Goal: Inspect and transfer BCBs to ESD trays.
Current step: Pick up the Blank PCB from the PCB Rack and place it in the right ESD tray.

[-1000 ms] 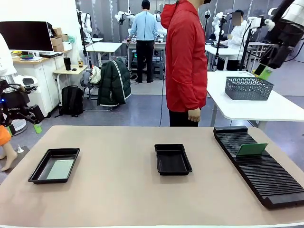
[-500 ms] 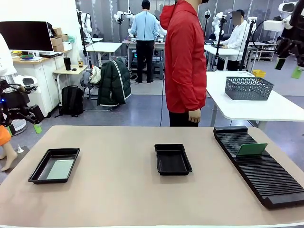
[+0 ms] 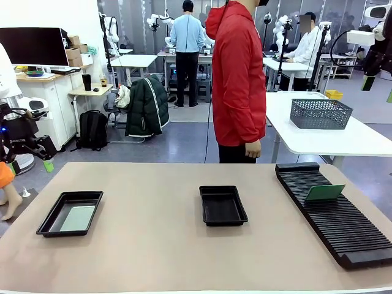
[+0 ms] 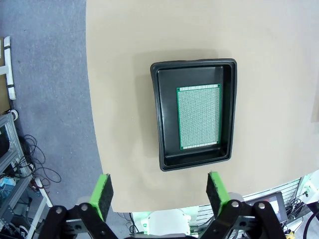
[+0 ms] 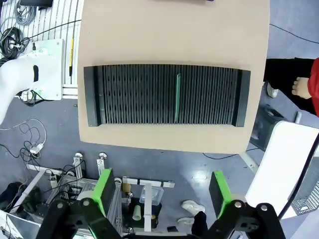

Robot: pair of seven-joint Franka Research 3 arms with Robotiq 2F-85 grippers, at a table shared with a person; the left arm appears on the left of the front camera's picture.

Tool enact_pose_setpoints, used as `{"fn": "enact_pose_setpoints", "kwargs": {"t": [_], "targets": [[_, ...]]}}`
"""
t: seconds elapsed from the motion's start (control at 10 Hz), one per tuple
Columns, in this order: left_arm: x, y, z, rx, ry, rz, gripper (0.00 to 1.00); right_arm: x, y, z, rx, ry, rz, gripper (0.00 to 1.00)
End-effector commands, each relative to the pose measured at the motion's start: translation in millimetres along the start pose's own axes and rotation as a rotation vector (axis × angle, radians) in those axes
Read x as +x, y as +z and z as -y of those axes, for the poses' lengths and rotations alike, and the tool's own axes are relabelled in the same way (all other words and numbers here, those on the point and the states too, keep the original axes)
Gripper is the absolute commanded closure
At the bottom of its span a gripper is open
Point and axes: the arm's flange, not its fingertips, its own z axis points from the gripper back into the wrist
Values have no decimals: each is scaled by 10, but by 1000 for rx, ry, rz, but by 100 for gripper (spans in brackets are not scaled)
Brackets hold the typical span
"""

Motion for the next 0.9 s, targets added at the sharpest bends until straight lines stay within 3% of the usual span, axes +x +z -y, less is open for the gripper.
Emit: {"fn": "enact_pose_setpoints", "kwargs": {"t": [0.0, 0.6, 0.8], "targets": [[2, -23, -16, -2, -6, 8, 0, 12, 13, 17, 4, -21, 6, 0], [2, -23, -16, -2, -6, 8, 0, 0, -4, 3, 1, 0, 0, 0], [2, -23, -16, -2, -6, 8, 0, -96, -290, 27, -16, 31, 38, 0]]}}
